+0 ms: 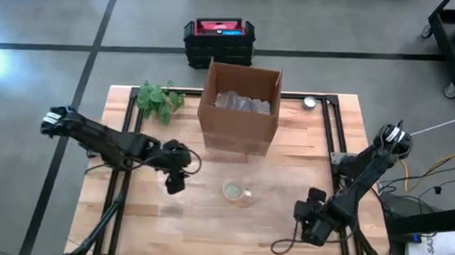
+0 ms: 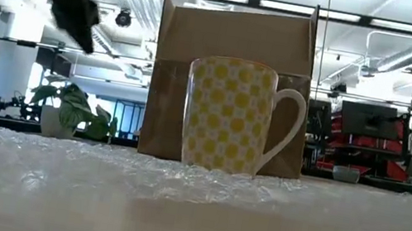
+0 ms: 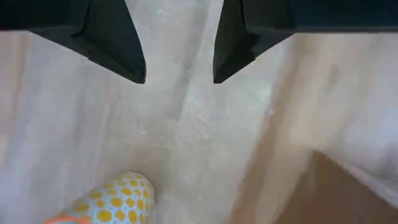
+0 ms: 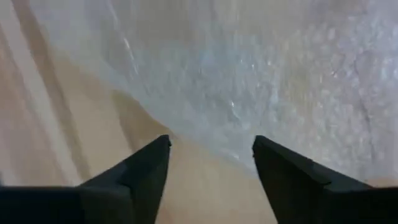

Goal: Wrap mug
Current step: Wrap the yellow cup in bubble wrap

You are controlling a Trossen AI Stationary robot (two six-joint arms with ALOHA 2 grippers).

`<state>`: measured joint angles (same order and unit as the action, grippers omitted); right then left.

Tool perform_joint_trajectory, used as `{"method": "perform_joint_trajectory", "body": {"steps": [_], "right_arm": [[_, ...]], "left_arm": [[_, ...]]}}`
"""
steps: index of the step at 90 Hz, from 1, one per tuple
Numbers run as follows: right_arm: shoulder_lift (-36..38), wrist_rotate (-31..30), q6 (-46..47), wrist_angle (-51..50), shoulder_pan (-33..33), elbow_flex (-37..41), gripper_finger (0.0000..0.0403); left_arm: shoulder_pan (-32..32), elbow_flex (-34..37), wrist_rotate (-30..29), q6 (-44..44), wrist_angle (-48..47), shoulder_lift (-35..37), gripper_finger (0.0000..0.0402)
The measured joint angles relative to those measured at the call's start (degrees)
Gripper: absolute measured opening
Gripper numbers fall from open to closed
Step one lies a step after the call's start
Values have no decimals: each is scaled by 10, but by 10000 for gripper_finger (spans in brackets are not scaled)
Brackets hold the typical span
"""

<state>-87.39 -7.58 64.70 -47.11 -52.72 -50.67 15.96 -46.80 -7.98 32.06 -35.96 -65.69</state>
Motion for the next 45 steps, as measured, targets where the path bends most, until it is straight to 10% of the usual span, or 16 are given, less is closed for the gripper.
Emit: {"method": "perform_joint_trajectory", "body": {"steps": [20, 45], "right_arm": [[-82, -13, -30, -7, 7, 7, 223], [-87, -123, -88, -9, 40, -60, 14]], "left_arm": [[2, 136, 19, 23, 176, 20, 146], [2, 166, 25, 34, 264, 5, 117]]}}
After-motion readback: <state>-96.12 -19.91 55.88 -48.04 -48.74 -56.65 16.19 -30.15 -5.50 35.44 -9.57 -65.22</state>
